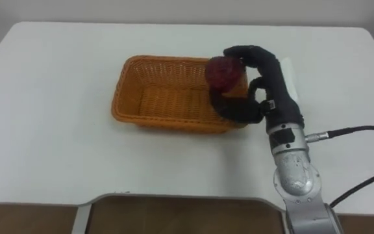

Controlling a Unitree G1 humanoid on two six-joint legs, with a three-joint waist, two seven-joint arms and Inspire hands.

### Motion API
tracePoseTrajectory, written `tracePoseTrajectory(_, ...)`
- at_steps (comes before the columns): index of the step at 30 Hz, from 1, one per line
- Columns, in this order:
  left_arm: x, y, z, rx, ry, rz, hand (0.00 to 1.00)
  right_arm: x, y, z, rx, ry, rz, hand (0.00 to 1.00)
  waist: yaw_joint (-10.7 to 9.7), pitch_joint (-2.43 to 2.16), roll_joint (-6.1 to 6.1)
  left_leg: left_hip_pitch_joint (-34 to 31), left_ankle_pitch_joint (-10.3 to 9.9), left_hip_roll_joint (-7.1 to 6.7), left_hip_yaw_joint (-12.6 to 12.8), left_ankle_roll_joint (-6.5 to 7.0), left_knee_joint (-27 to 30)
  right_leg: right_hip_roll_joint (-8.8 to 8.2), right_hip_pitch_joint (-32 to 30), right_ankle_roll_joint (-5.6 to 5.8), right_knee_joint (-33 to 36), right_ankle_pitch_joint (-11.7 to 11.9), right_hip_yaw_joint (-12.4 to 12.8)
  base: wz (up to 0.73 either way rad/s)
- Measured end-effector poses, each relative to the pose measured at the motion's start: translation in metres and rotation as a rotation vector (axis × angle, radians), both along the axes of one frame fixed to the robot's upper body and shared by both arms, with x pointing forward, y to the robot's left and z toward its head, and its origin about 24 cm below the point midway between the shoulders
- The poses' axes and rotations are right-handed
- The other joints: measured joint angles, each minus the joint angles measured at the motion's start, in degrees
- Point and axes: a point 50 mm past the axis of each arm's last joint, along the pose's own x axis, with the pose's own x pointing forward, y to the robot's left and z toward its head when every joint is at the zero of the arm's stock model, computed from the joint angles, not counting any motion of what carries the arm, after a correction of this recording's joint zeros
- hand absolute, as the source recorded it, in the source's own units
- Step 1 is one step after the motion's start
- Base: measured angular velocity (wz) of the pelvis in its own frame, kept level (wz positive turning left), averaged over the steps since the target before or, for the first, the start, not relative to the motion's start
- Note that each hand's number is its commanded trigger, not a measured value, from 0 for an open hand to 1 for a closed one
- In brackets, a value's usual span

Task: Pick and place apple

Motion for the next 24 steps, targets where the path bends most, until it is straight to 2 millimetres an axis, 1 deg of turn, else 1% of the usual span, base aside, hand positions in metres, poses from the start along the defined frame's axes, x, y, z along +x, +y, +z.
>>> tracePoseTrajectory(3,0.003,0.000,0.000,0.003,0.004,-0.009,0.00,0.000,0.009,-0.001,0.010,0.019,0.050,0.00,0.28,0.02,-0.01,-0.06,0.01,0.00,0.04,0.00,-0.09,0.02,-0.13,0.00,-0.07,0.00,0.11,-0.01)
tracePoseTrajectory(6,0.006,0.000,0.000,0.005,-0.001,-0.012,0.00,-0.001,0.017,0.003,0.014,0.015,0.091,0.00,0.85,0.09,0.09,-0.36,0.01,0.00,0.09,0.01,-0.16,0.02,-0.50,0.00,-0.14,0.00,0.17,-0.01)
tracePoseTrajectory(9,0.011,-0.001,0.001,0.008,-0.007,-0.021,0.00,-0.001,0.017,0.004,0.014,0.014,0.096,0.00,1.47,0.10,0.08,-0.33,0.02,0.00,0.05,0.01,-0.26,0.03,-0.49,0.00,-0.19,0.00,0.22,0.00)
tracePoseTrajectory(11,0.011,-0.001,0.001,0.013,-0.008,-0.020,0.00,0.000,0.017,0.004,0.013,0.013,0.097,0.00,1.52,0.10,0.08,-0.33,0.03,0.00,0.04,0.01,-0.27,0.04,-0.49,0.00,-0.21,0.00,0.22,0.00)
tracePoseTrajectory(20,0.013,-0.001,0.001,0.020,-0.011,-0.018,0.00,0.000,0.017,0.005,0.009,0.010,0.094,0.00,1.27,0.27,-0.15,-0.26,0.04,0.01,0.03,0.00,-0.24,0.04,-0.42,0.00,-0.19,0.00,0.23,0.00)
tracePoseTrajectory(24,0.011,0.000,0.001,0.025,-0.008,-0.013,0.00,0.000,0.011,0.007,0.029,-0.013,0.040,0.00,0.85,0.29,-0.39,-0.26,0.04,-0.04,-0.29,0.01,-0.17,0.00,-0.43,0.00,-0.08,0.00,0.13,0.01)
